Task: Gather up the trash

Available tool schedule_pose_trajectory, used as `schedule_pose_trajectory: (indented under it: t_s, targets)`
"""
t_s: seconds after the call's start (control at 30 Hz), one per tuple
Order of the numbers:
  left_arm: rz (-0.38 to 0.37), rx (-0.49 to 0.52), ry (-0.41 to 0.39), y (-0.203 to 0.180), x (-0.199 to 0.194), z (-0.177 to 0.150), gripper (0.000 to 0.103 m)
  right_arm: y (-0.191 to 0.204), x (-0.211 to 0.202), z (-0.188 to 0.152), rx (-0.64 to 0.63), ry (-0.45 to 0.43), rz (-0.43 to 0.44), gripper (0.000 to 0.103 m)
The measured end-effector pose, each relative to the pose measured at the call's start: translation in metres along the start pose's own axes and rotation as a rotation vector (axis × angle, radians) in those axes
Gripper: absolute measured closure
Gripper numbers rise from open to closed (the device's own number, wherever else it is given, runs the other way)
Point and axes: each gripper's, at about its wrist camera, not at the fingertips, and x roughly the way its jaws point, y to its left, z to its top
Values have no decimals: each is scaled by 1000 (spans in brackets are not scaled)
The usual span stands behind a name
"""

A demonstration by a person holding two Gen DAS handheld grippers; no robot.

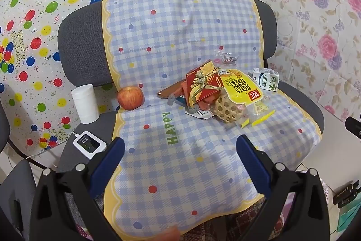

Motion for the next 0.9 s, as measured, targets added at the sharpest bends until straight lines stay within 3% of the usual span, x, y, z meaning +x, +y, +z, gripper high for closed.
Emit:
schedule_pose_trajectory:
  t_s: [0.9]
  targets:
    - [-1, -2, -2, 2, 0, 3, 7, 4, 0, 1, 3, 2, 15, 6]
